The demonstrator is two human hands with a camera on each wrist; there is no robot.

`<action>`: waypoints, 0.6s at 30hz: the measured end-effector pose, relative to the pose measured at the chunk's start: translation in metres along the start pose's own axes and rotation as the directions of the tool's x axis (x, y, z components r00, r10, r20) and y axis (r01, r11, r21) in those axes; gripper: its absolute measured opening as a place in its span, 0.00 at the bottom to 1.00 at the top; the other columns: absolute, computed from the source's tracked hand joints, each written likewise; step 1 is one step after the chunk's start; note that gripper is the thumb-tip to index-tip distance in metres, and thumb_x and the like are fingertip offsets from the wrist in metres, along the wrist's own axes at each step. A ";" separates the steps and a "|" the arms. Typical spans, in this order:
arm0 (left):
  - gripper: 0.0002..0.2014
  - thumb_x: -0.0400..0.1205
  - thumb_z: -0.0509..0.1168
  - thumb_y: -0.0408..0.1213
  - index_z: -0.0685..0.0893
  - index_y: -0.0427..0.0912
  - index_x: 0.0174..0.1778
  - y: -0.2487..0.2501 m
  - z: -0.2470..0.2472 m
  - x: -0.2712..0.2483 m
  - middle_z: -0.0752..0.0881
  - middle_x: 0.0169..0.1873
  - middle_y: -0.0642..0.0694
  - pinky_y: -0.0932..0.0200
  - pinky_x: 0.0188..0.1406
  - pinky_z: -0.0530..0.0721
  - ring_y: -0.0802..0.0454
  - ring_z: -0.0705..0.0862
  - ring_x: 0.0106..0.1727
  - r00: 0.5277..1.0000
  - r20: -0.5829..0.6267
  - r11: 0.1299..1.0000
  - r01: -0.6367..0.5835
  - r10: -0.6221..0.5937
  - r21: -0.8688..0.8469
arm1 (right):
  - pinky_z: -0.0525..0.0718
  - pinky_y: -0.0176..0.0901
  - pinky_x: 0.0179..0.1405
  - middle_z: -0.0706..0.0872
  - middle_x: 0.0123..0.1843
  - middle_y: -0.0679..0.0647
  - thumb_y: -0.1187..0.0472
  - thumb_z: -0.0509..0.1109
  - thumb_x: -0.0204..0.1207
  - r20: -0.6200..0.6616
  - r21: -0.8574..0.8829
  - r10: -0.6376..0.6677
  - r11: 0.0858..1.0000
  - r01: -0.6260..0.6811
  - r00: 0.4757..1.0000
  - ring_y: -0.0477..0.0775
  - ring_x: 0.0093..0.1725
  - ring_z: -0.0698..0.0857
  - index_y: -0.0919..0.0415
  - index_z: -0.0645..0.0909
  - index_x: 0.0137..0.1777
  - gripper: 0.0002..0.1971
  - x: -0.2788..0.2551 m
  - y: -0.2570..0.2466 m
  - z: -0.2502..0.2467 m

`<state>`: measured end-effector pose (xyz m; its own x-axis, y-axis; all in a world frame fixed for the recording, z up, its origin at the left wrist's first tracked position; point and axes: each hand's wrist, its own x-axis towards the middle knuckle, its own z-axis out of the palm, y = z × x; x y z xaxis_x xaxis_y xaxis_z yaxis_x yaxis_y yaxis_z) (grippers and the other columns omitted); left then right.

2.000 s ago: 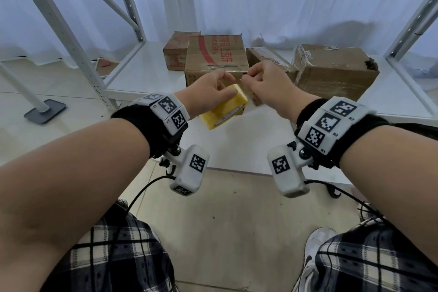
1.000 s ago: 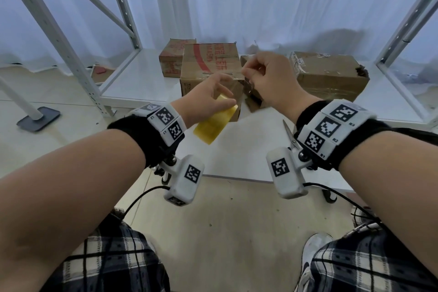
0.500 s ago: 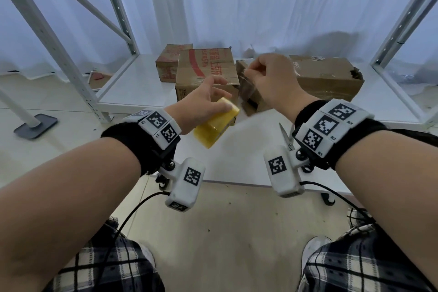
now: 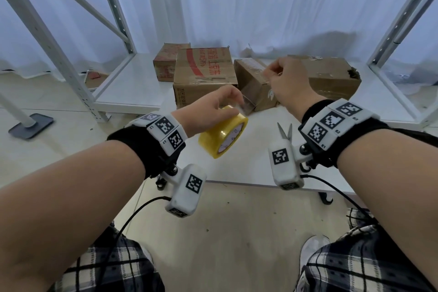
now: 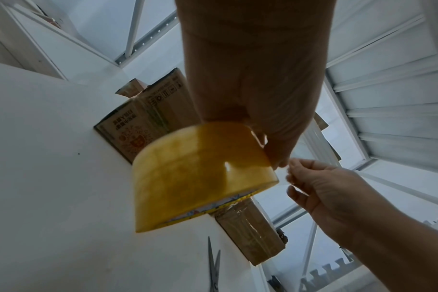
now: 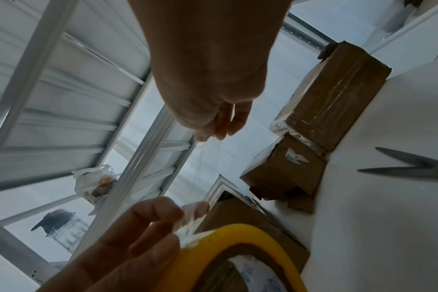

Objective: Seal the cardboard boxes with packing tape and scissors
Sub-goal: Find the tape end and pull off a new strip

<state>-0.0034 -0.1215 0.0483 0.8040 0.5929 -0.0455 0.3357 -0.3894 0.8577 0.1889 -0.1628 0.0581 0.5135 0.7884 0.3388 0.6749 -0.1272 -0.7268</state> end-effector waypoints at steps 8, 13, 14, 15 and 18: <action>0.12 0.85 0.62 0.33 0.80 0.50 0.63 -0.004 0.005 0.005 0.81 0.63 0.42 0.52 0.56 0.85 0.42 0.84 0.58 0.986 0.088 0.990 0.140 -0.138 -0.020 | 0.82 0.42 0.48 0.83 0.40 0.53 0.68 0.66 0.80 0.073 -0.012 0.007 1.000 -0.006 0.997 0.52 0.43 0.82 0.64 0.83 0.46 0.04 -0.003 0.020 0.007; 0.16 0.85 0.63 0.35 0.78 0.50 0.69 -0.009 0.016 0.015 0.83 0.62 0.44 0.51 0.62 0.82 0.46 0.83 0.59 0.961 0.107 0.955 0.233 -0.255 0.183 | 0.76 0.39 0.49 0.82 0.41 0.52 0.69 0.67 0.78 0.159 -0.131 0.035 0.991 -0.014 0.987 0.50 0.44 0.80 0.60 0.83 0.44 0.05 -0.016 0.035 0.015; 0.17 0.85 0.62 0.35 0.78 0.50 0.70 -0.009 0.017 0.016 0.82 0.62 0.45 0.53 0.61 0.82 0.47 0.82 0.58 0.955 0.117 0.944 0.244 -0.274 0.222 | 0.76 0.39 0.50 0.82 0.42 0.51 0.68 0.68 0.77 0.178 -0.164 0.048 0.986 -0.018 0.983 0.50 0.45 0.80 0.59 0.83 0.44 0.05 -0.019 0.037 0.016; 0.17 0.85 0.62 0.35 0.78 0.49 0.70 -0.008 0.018 0.017 0.81 0.62 0.46 0.57 0.59 0.80 0.49 0.81 0.56 0.949 0.128 0.935 0.251 -0.289 0.249 | 0.77 0.40 0.53 0.82 0.42 0.51 0.68 0.69 0.77 0.191 -0.189 0.071 0.981 -0.034 0.979 0.51 0.47 0.81 0.58 0.83 0.45 0.05 -0.020 0.041 0.016; 0.17 0.85 0.61 0.35 0.77 0.49 0.71 -0.006 0.020 0.023 0.79 0.62 0.49 0.59 0.56 0.78 0.52 0.79 0.53 0.940 0.149 0.926 0.260 -0.308 0.272 | 0.83 0.51 0.59 0.83 0.53 0.56 0.67 0.72 0.75 0.205 -0.137 0.200 0.975 -0.175 0.958 0.57 0.54 0.83 0.62 0.80 0.60 0.14 -0.020 0.054 0.018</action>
<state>0.0223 -0.1196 0.0318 0.7252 0.5720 -0.3833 0.6540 -0.3983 0.6431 0.2057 -0.1743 0.0015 0.5188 0.8530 0.0567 0.6407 -0.3441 -0.6864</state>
